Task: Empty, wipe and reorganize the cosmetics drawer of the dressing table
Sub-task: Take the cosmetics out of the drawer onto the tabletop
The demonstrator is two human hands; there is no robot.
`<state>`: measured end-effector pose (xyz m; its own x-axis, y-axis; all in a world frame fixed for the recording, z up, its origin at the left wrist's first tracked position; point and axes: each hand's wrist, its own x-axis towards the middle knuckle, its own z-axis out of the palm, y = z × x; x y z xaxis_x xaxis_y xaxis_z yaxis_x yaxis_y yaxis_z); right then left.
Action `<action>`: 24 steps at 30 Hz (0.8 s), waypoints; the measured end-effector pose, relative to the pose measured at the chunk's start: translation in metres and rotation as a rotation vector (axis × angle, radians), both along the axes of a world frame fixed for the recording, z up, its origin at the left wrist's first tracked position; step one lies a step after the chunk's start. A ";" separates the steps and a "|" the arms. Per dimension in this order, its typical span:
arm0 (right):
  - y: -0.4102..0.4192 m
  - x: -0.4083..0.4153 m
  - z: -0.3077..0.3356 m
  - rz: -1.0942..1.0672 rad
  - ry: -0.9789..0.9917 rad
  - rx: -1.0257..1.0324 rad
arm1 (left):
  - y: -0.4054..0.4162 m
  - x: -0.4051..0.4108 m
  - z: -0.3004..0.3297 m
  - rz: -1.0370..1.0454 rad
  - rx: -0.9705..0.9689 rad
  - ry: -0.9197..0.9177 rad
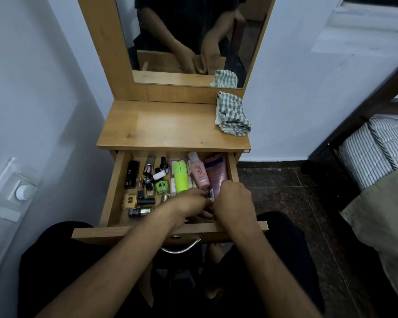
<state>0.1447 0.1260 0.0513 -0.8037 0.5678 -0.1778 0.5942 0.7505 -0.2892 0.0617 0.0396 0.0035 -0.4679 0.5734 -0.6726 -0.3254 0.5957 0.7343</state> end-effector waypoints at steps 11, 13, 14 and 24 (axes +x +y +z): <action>0.002 0.001 -0.005 -0.053 0.057 0.043 | -0.001 0.000 0.009 0.147 0.024 -0.279; 0.002 0.005 -0.008 -0.071 0.085 0.060 | 0.001 -0.001 0.011 0.180 0.041 -0.303; 0.002 0.007 -0.010 -0.079 0.107 0.064 | 0.003 -0.002 0.013 0.203 0.046 -0.331; 0.010 0.019 -0.022 -0.135 0.332 -0.074 | 0.027 0.010 0.014 0.420 0.050 -0.420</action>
